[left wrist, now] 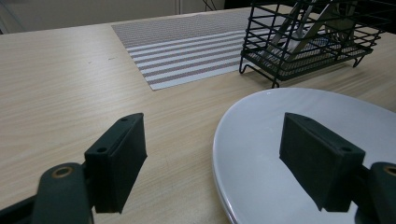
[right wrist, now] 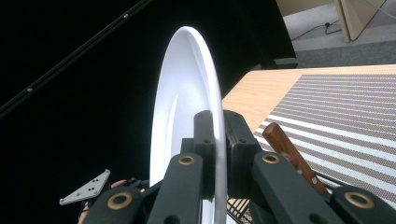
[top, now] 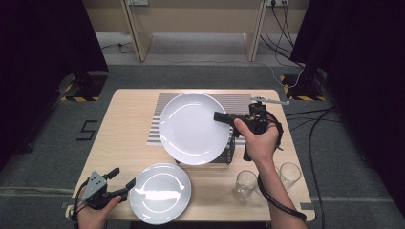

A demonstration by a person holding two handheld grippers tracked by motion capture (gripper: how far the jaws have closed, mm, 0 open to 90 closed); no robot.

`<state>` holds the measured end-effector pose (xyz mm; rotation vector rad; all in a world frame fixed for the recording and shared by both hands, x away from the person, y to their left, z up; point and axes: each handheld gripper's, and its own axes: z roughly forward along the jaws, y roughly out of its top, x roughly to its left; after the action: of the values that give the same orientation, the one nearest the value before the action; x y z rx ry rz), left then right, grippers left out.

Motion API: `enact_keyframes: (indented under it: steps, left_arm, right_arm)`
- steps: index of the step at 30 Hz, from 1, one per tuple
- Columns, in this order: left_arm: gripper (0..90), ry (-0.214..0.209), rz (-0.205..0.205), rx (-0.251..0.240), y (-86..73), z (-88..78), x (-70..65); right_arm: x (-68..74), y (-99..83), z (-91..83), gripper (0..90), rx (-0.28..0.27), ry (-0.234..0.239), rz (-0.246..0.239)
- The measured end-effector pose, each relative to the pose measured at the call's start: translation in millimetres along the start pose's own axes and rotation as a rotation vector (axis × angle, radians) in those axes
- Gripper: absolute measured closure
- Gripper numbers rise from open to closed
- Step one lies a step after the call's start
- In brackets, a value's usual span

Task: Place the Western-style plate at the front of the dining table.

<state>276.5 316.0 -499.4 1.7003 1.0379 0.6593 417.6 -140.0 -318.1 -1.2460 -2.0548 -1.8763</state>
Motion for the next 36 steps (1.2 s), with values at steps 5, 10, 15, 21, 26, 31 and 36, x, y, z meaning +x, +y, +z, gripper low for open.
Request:
enact_keyframes:
  steps: [5,10,15,21,26,31,36]
  left_arm:
    - [22.3,-0.001,0.002,0.001,0.1,0.2,-0.3]
    - [22.3,-0.001,0.001,0.0,0.0,0.2,-0.2]
    - [22.4,0.0,0.001,0.0,0.3,0.3,-0.4]
    - [22.4,0.0,0.001,0.0,0.2,0.2,-0.2]
    - [22.4,-0.002,0.0,0.0,0.1,0.4,-0.3]
    - [22.4,0.0,0.002,0.0,0.2,0.2,-0.4]
    - [22.4,-0.002,0.0,-0.001,0.2,0.4,-0.3]
  right_arm:
    - [-1.0,0.5,0.2,85.5,-0.003,-0.002,0.005]
    - [-1.8,1.6,-0.2,85.5,-0.009,-0.002,0.012]
    - [-2.5,2.8,-0.1,85.5,-0.011,0.0,0.016]
    - [-3.9,4.6,1.2,85.5,-0.013,0.001,0.027]
    - [-4.2,5.7,2.3,85.5,-0.012,0.006,0.034]
    - [-4.8,7.3,2.7,85.5,-0.018,0.008,0.033]
    - [-5.1,9.0,2.8,85.5,-0.018,0.006,0.036]
